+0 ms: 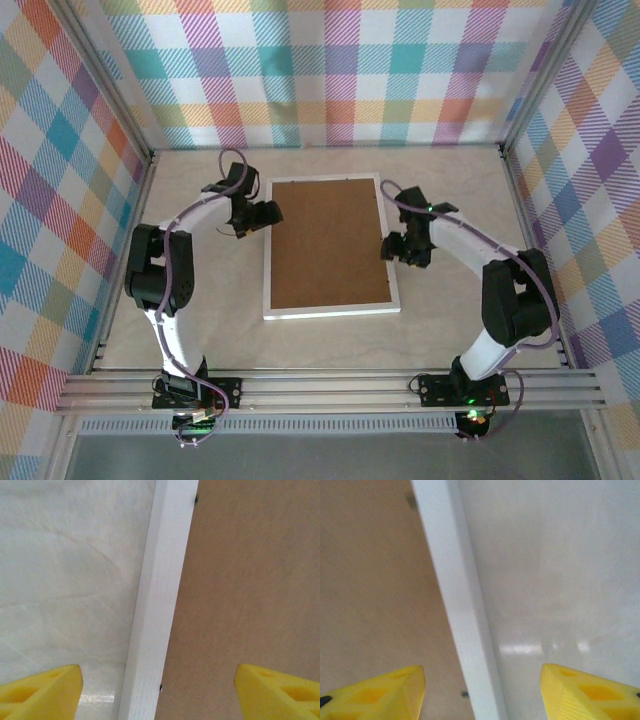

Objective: Put the photo into the frame

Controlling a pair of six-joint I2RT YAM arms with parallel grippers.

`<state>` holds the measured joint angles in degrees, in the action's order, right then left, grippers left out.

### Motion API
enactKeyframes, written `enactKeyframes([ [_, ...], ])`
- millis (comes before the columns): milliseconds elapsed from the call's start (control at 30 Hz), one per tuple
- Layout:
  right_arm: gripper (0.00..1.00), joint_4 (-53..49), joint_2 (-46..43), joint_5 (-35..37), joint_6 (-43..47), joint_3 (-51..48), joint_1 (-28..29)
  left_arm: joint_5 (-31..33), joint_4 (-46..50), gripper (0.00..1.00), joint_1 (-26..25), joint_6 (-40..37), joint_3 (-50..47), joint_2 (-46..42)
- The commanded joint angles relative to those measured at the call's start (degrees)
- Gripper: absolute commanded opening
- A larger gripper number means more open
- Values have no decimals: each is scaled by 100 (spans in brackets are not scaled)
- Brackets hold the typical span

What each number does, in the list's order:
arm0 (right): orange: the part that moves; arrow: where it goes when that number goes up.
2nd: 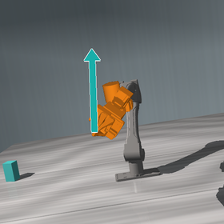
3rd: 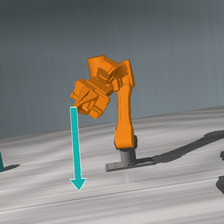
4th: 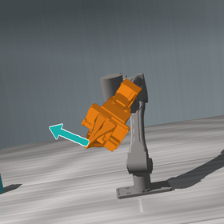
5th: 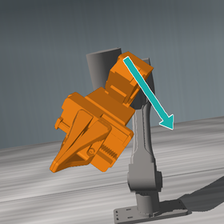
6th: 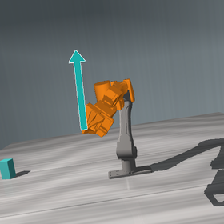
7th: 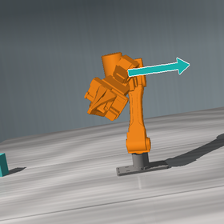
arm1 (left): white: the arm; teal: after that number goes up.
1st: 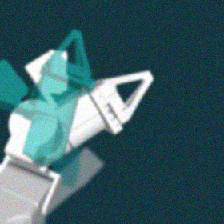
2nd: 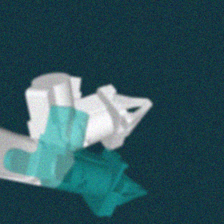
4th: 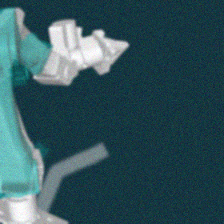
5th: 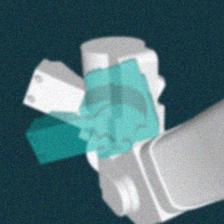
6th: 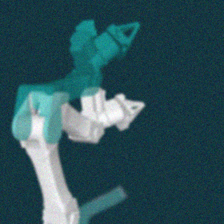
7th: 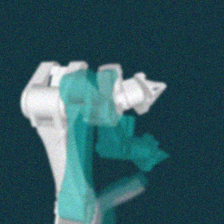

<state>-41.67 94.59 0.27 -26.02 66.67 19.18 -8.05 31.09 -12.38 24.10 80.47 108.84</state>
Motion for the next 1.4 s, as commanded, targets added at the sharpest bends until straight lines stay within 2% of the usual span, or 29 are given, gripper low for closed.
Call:
enactKeyframes([
  [0, 63, 411, 414, -447, 350, 576, -293, -21, 308, 79, 189, -135, 403, -176],
  [133, 63, 643, 1181, -809, 457, 1339, -576, -58, 348, 80, 392, -172, 718, 22],
  [200, 63, 731, 1582, -899, 462, 1702, -617, -87, 312, 89, 494, -184, 838, 128],
  [233, 63, 773, 1810, -1009, 473, 1882, -628, -84, 294, 99, 544, -184, 892, 173],
  [400, 62, 725, 2807, -1204, 526, 2846, -637, -38, 285, 100, 675, -241, 1032, 334],
  [567, 56, 504, 3332, -958, 690, 3412, -624, -45, 288, 100, 811, -289, 1007, 448],
  [800, 23, 390, 3314, -786, 1053, 3268, -605, -37, 272, 100, 897, -301, 1009, 624],
  [933, 13, 295, 3247, -760, 1348, 3156, -486, 67, 351, 100, 910, -384, 1141, 754],
  [1167, 12, 365, 2882, -981, 1711, 2716, -184, 379, 628, 92, 957, -916, 1429, 989],
  [1267, 13, 304, 2837, -1028, 1719, 2693, -75, -28, 717, 90, 1099, -1046, 1562, 1175],
  [1367, 14, 304, 2837, -1056, 1688, 2685, 21, -175, 796, 88, 1140, -1213, 1625, 1232],
])
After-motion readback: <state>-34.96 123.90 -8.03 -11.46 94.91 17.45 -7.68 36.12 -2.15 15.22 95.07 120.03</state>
